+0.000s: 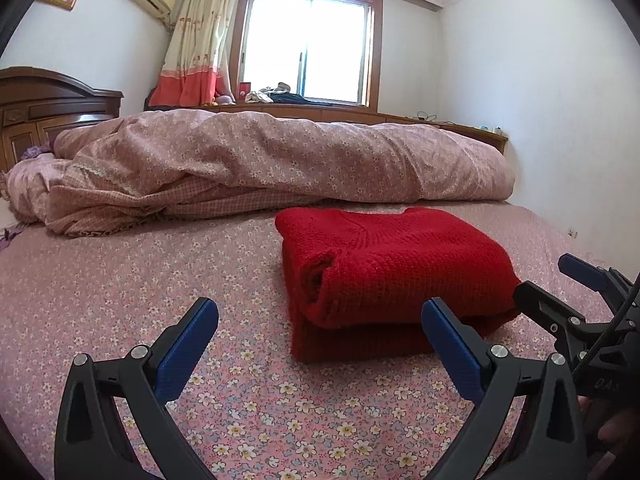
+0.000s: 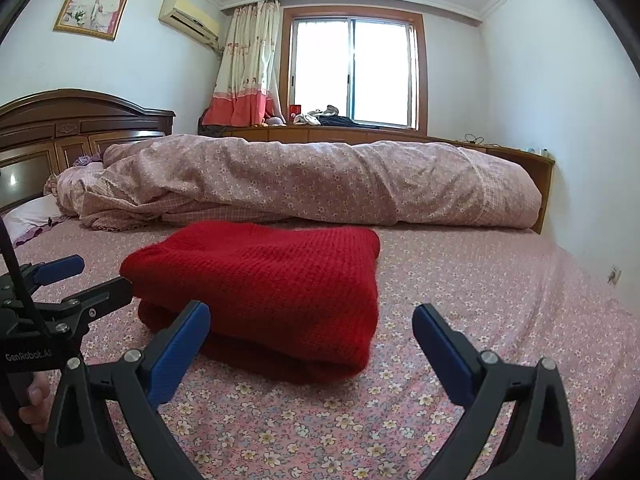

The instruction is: Fold small clothes

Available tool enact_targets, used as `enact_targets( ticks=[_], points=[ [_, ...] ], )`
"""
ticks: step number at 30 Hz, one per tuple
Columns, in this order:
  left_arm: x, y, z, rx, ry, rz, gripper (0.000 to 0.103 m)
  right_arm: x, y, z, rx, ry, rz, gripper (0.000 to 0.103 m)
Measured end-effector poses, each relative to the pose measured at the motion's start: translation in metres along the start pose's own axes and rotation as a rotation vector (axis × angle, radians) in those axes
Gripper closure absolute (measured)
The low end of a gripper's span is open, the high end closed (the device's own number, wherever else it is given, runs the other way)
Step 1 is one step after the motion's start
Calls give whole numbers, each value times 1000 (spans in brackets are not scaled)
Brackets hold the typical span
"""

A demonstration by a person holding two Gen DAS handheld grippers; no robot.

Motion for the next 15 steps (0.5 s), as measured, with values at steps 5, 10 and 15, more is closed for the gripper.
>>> enact_targets(
  ticks=[5, 10, 15],
  points=[
    [-1, 0, 1, 2, -1, 5, 5, -1, -1, 1, 2, 3, 5, 0],
    [-2, 0, 1, 2, -1, 9, 5, -1, -1, 1, 4, 4, 8, 0],
    [-3, -1, 3, 3, 2, 15, 5, -1, -2, 2, 11, 5, 10, 0]
  ],
)
Point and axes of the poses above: each gripper's, at about its wrist camera, not at the fingertips, and x roughly against the way its jaws point, z to its left, y to its top, the point moved 8 cm from there along -x, roughly the way its jaws point, and after that the axes turned 12 degrees about z, right-handed, at the moved point
